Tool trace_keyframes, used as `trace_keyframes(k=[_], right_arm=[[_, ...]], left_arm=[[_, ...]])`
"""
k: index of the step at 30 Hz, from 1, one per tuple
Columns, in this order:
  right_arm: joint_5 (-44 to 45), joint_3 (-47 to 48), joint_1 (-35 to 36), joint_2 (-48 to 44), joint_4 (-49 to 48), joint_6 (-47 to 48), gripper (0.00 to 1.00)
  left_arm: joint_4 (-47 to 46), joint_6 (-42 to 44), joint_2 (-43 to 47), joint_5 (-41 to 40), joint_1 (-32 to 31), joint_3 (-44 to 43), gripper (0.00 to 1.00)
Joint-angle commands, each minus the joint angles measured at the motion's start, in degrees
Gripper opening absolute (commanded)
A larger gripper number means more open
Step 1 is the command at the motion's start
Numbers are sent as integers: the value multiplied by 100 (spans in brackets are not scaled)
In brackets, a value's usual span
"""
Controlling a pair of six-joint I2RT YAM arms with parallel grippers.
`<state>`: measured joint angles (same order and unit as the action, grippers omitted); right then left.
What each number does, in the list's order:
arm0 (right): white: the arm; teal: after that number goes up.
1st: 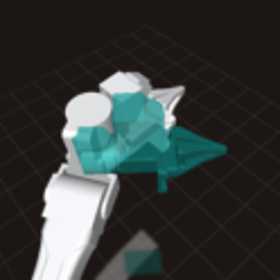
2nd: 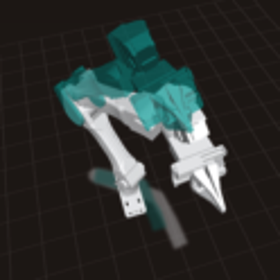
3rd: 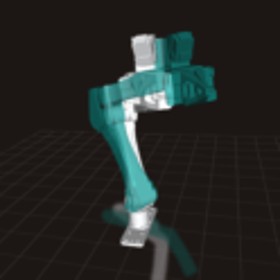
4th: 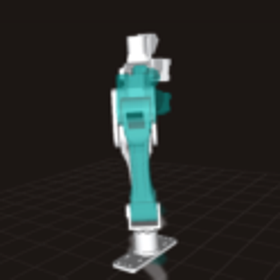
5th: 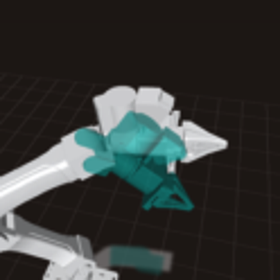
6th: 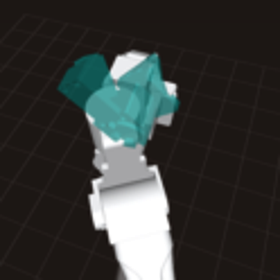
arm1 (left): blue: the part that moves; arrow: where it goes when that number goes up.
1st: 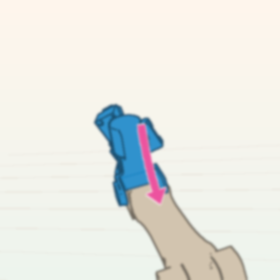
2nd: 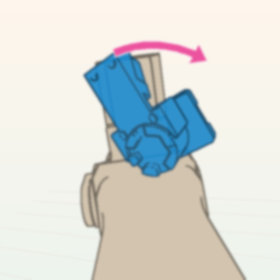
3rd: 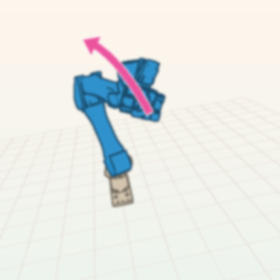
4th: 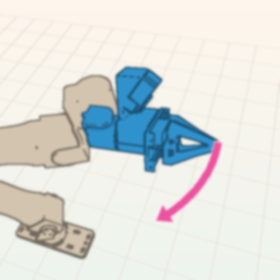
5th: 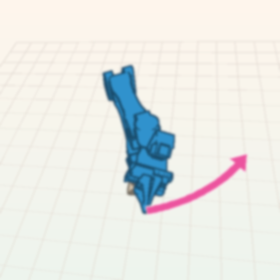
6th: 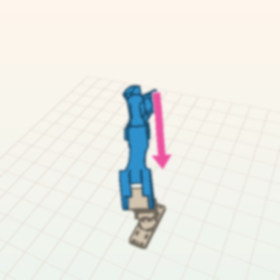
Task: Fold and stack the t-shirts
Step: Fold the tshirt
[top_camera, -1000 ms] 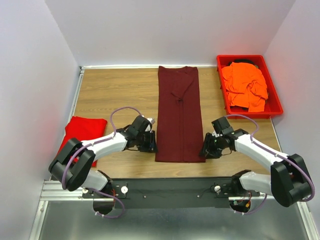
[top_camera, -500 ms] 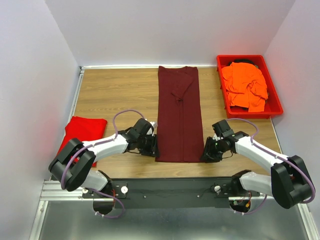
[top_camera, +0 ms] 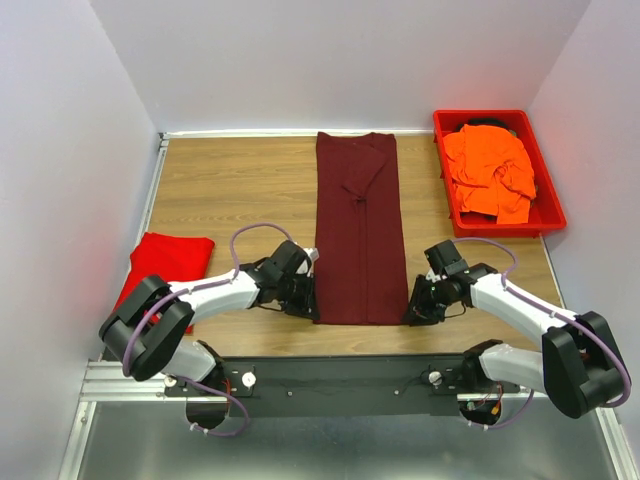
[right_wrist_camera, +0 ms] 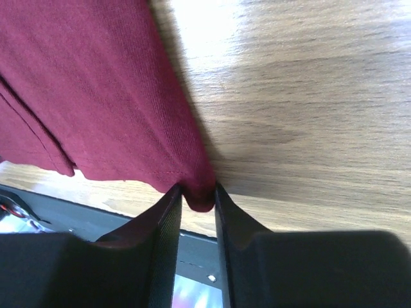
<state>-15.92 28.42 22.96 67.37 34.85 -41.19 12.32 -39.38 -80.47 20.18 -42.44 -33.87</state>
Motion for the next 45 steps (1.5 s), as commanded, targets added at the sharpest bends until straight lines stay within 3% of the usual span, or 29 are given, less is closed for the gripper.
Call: trace_keyframes(k=[1, 4, 7, 17, 23, 29, 45], right_arm=[[177, 40, 51, 39, -48, -65, 26], [116, 67, 51, 57, -101, -21, 10], [10, -3, 94, -84, -101, -38, 1], [370, -153, 1105, -847, 223, -706, 0], [1398, 820, 1105, -796, 654, -408, 0], [2593, 2042, 1105, -76, 585, -4, 0], [3710, 3045, 1088, 2146, -1498, 410, 0]], left_arm=[[122, -26, -74, 65, -63, 29, 19], [139, -18, -74, 91, -107, -23, 11], [201, -26, -74, 100, -186, -32, 2], [359, -343, 276, -5, -792, -23, 0], [701, -10, 278, -593, -723, -759, 0], [720, 334, -39, -858, -205, -1595, 0], [-80, 615, -1542, -744, 833, -2853, 0]])
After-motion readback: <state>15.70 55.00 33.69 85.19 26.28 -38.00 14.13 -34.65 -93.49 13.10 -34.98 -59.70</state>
